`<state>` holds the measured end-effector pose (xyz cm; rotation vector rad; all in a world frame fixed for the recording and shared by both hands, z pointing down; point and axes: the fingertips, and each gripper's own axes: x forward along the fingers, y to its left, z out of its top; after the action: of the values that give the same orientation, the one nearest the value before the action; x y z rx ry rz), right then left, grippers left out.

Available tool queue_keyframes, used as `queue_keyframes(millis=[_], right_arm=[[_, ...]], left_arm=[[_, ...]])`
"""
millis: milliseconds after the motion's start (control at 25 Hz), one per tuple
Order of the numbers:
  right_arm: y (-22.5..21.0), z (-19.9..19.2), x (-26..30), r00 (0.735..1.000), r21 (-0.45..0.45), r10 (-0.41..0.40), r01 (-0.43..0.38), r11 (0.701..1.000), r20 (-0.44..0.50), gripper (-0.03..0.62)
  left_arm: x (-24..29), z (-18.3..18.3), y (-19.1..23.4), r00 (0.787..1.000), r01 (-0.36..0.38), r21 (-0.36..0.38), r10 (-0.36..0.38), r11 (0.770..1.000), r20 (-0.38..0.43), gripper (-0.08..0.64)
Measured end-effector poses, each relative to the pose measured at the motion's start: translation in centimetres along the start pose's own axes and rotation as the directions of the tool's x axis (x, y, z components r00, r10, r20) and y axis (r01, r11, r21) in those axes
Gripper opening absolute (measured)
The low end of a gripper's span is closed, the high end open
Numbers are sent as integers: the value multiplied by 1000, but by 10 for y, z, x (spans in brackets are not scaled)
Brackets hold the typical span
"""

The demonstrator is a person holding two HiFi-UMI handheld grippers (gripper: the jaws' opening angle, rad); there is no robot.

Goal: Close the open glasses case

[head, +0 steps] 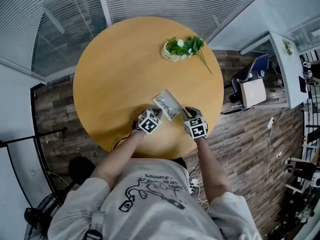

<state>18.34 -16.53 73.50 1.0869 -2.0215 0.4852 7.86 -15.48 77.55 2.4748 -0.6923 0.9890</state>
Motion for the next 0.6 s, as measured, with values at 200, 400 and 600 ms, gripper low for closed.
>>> queue_keyframes(millis=[200,400,600], right_arm=[[-5,-4,10,1000,5,17,-17,1000,-12,72],[-5,-4,18,999,18,40,-39,999,-20,72],[-2,-6,25,998,54,65,-64,997,-23,72]], left_arm=[[9,0,1,1000,5,14,-5,1000,-14,18],[14,-1,3,1000,8,13,-8,1000,-25,18],[18,-1,5,999,11,19,-11,1000,-38,18]])
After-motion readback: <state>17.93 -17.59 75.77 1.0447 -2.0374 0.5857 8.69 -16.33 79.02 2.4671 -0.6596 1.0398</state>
